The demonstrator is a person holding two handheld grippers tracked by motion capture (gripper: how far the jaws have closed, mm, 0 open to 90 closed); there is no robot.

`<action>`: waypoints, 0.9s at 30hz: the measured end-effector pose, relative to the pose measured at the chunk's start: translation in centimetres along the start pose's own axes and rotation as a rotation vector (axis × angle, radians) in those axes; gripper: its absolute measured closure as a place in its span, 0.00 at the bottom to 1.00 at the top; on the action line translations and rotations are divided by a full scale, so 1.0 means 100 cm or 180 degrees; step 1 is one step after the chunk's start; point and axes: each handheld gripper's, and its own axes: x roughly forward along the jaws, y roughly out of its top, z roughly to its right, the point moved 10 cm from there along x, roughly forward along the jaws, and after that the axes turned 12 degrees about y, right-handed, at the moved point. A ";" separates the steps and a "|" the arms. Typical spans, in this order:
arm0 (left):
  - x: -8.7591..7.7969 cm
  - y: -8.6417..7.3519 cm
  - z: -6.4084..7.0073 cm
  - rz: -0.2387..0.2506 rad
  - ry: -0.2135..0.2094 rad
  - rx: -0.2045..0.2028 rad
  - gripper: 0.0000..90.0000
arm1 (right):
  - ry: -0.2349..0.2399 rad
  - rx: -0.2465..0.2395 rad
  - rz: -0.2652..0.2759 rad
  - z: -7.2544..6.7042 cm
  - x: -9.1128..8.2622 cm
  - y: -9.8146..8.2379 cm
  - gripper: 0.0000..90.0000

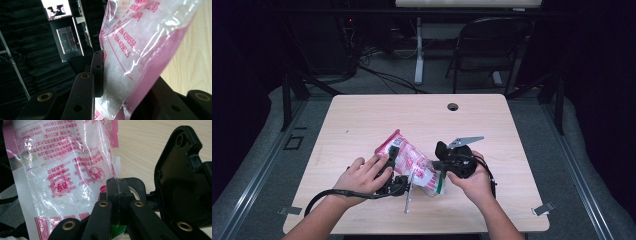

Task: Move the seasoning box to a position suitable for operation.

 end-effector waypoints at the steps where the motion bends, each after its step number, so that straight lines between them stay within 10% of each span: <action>1: 0.000 0.000 0.000 0.0005 0.0000 0.0005 0.81 | -0.0001 0.0000 0.0000 0.000 0.000 0.000 1.00; 27: 0.000 0.001 -0.005 0.0054 0.0088 0.0129 0.82 | 0.0005 0.0007 0.0015 0.000 -0.001 0.000 1.00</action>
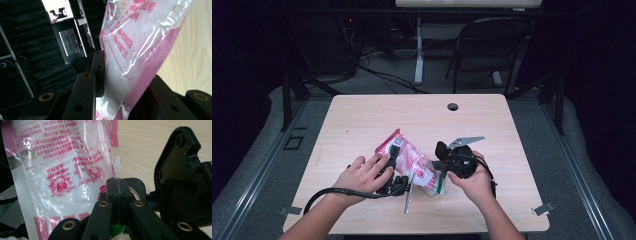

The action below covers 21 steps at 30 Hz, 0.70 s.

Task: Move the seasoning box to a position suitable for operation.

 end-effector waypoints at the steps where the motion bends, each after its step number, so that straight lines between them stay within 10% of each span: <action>1: 0.000 0.000 -0.001 0.0003 -0.0001 0.0028 0.82 | -0.0003 -0.0002 0.0000 0.000 0.000 0.000 1.00; 21: 0.001 0.001 -0.004 0.0033 -0.0010 0.0101 0.83 | -0.0009 0.0002 0.0019 0.000 -0.001 0.001 1.00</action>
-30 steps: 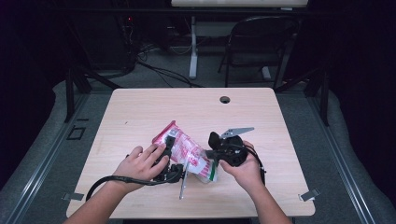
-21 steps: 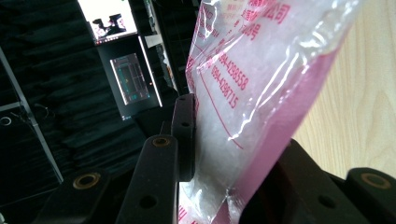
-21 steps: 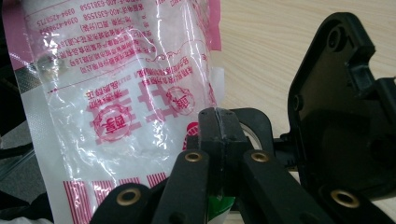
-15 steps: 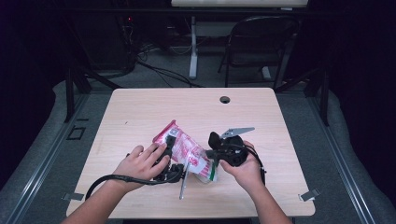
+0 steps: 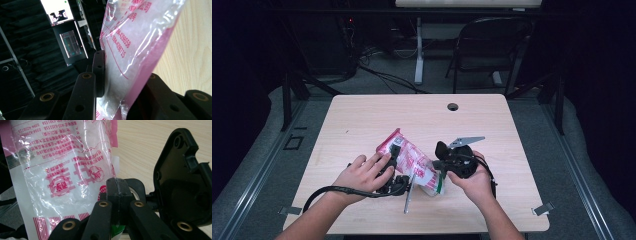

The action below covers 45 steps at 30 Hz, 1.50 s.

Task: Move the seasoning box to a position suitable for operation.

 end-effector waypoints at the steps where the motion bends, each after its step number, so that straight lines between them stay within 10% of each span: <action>1: 0.000 0.000 -0.001 -0.0005 0.0006 0.0021 0.83 | 0.0001 0.0002 0.0003 0.000 0.000 0.000 1.00; 45: -0.003 0.007 -0.010 0.0110 0.0120 0.0206 0.86 | -0.0113 0.0036 -0.0034 0.007 -0.005 -0.003 1.00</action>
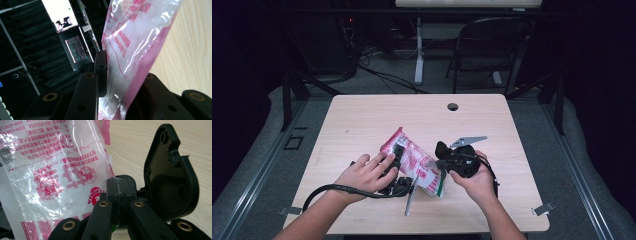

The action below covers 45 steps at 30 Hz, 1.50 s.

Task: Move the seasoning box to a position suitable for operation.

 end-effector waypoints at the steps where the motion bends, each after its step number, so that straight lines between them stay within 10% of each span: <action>1: 0.000 0.000 0.000 0.0005 0.0005 -0.0006 0.86 | 0.0000 0.0000 0.0001 0.000 0.000 0.000 1.00; 45: 0.001 0.001 -0.001 0.0008 -0.0062 0.0055 0.91 | 0.0009 -0.0008 0.0008 0.000 0.003 0.000 1.00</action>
